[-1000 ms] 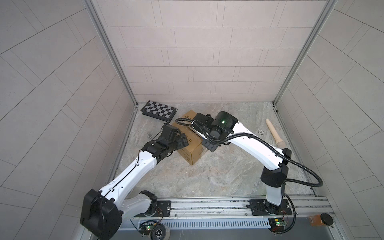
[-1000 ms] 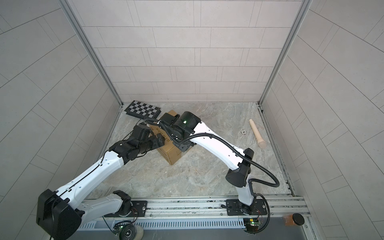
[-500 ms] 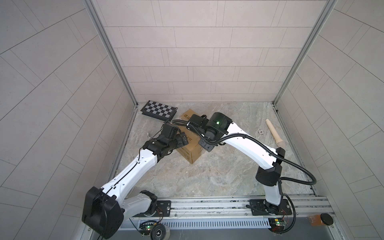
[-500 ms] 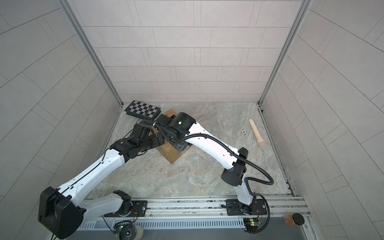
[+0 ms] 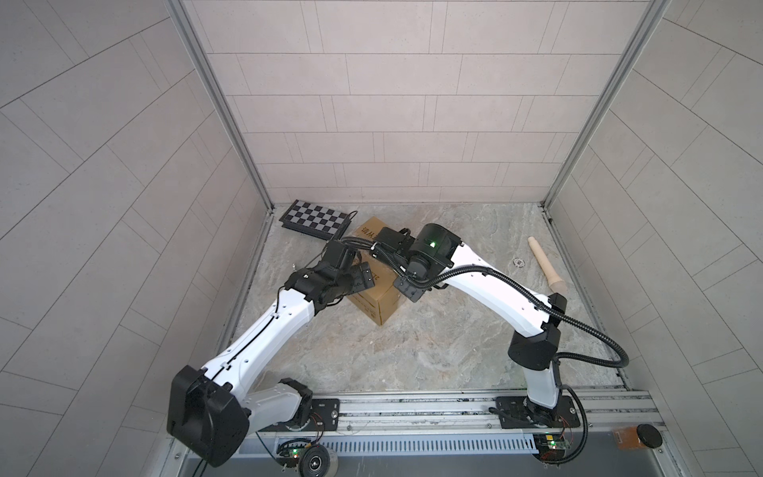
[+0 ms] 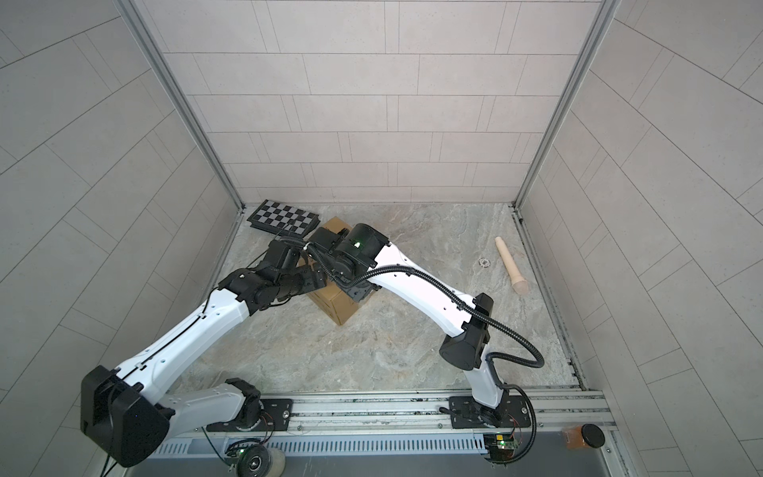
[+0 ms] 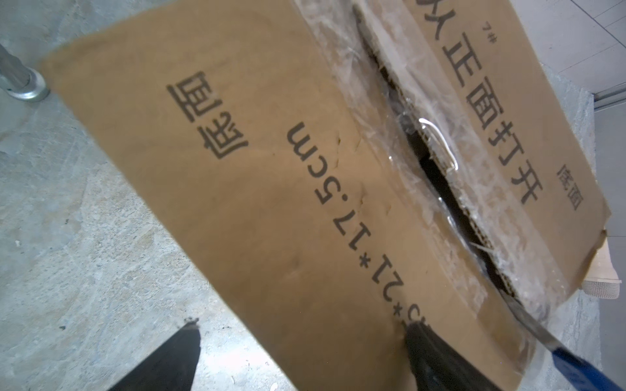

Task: Unpack the express box

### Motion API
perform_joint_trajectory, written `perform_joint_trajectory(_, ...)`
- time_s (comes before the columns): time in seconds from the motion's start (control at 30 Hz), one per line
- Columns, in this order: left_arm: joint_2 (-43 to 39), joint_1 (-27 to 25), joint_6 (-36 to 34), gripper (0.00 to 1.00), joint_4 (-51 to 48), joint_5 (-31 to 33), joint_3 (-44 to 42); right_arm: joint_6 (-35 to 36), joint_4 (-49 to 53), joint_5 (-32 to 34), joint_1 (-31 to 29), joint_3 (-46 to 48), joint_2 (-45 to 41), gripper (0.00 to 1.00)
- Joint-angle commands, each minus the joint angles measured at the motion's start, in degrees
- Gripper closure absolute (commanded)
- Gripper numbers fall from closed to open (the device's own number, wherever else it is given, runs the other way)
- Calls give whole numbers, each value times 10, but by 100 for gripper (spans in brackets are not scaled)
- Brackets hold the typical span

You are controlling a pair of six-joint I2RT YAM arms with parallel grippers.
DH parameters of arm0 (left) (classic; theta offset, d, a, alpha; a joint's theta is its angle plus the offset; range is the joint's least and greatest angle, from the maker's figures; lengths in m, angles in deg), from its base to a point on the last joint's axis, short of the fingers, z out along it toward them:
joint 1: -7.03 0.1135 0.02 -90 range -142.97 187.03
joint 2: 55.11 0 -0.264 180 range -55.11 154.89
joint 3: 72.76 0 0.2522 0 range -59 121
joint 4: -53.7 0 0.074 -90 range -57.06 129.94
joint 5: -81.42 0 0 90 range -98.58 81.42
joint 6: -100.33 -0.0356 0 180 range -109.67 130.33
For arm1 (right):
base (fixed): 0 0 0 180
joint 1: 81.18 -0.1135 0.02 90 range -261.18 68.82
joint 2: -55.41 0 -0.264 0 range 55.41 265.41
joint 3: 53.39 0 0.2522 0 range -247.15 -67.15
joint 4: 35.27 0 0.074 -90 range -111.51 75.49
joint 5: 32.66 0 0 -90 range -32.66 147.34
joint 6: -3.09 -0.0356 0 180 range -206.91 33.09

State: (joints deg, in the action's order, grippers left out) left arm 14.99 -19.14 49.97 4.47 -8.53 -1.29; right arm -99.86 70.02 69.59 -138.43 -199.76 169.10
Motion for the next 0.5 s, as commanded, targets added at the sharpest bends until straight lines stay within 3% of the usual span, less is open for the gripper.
perform_joint_trajectory(0.0, 31, -1, 1, 3, -57, 18, -25, -6, 47, -39, -15, 10, -22, 100)
perform_joint_trajectory(0.47, 46, -2, 1, 3, -53, 21, -47, 9, 64, -17, -15, -21, -84, 100)
